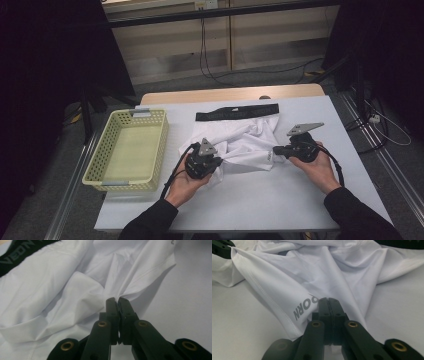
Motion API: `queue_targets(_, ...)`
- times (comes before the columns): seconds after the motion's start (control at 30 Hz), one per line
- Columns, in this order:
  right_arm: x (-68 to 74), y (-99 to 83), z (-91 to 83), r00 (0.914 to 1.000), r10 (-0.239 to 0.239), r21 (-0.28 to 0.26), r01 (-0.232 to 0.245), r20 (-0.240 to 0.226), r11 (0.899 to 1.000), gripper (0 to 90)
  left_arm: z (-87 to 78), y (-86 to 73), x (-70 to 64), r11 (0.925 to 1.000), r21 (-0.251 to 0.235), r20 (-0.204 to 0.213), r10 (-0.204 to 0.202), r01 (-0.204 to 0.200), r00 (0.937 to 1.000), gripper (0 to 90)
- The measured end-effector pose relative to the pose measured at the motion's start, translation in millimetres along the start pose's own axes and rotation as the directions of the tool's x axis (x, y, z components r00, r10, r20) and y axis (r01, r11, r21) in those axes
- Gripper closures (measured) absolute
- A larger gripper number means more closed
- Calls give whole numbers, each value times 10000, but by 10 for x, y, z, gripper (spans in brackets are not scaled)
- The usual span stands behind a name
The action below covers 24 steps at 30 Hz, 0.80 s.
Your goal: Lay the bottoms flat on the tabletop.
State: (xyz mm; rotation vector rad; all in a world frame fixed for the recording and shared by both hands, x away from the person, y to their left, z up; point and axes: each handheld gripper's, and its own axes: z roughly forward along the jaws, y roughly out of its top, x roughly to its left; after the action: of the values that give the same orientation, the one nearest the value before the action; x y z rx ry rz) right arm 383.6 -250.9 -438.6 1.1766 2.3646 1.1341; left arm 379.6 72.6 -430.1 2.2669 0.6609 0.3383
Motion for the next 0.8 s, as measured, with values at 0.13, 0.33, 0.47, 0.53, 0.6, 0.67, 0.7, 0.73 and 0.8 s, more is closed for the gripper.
queue_targets(0.13,-7,-12,44,9996,7,78,-9,287,10000,797,63,-23,-37,9999,133,96,74,-75,9999,871)
queue_targets(0.33,83,-7,-108,9999,-157,-651,157,13,9978,694,125,-68,-58,9996,264,85,-36,34,10000,860)
queue_targets(0.47,242,-26,-177,9952,-769,-826,718,-607,9940,787,159,-82,-55,9993,364,128,-47,42,9999,860)
queue_targets(0.53,323,-72,-132,9911,-966,-612,912,-920,9939,782,158,-80,-44,9993,378,152,-86,80,9998,860)
queue_targets(0.6,359,-98,-46,9900,-1076,-329,1050,-915,9939,739,160,-76,-28,9993,329,183,-175,169,9997,859)
queue_targets(0.67,372,-98,67,9893,-1239,28,1244,-777,9922,666,167,-77,-14,9993,282,202,-253,248,9995,859)
queue_targets(0.7,371,-96,114,9895,-1229,108,1241,-766,9922,648,166,-76,-10,9993,293,211,-256,249,9995,859)
queue_targets(0.73,368,-96,158,9891,-1251,167,1268,-777,9918,627,168,-77,-9,9993,260,196,-257,251,9995,859)
queue_targets(0.8,370,-108,223,9881,-1359,357,1387,-723,9897,586,168,-78,-7,9994,266,187,-229,224,9996,858)
